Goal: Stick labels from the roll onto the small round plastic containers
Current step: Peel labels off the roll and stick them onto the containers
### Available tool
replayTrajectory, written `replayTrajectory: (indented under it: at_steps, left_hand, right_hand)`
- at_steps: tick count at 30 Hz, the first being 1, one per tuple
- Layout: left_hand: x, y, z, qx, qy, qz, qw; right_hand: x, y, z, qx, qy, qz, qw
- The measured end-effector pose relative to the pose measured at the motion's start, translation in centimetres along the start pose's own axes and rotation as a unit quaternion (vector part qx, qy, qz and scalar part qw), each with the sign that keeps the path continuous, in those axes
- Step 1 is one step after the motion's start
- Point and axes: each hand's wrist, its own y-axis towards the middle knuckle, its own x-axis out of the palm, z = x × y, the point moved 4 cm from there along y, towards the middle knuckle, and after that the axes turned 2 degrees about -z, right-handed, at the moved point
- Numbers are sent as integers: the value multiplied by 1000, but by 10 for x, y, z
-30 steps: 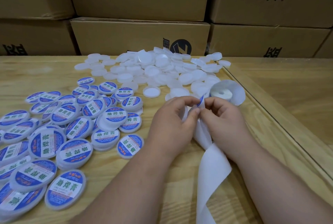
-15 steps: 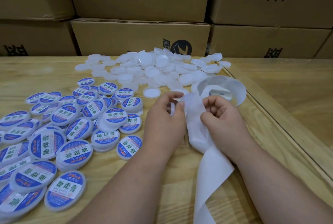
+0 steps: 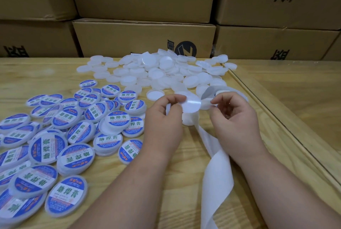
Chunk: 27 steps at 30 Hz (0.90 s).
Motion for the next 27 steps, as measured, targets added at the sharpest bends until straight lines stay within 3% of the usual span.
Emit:
replayTrajectory:
  at_steps: [8, 20, 23, 27]
  left_hand:
    - [3, -3, 3, 13, -6, -32, 999]
    - [6, 0, 1, 3, -81, -72, 994]
    - [4, -1, 6, 6, -143, -102, 984]
    - [3, -2, 7, -34, -221, -120, 967]
  right_hand:
    - [4, -1, -7, -53, -52, -11, 997]
    - [5, -2, -9, -32, -67, -27, 997]
    - [4, -2, -8, -15, -50, -14, 999]
    - [-1, 0, -3, 76, 51, 6, 996]
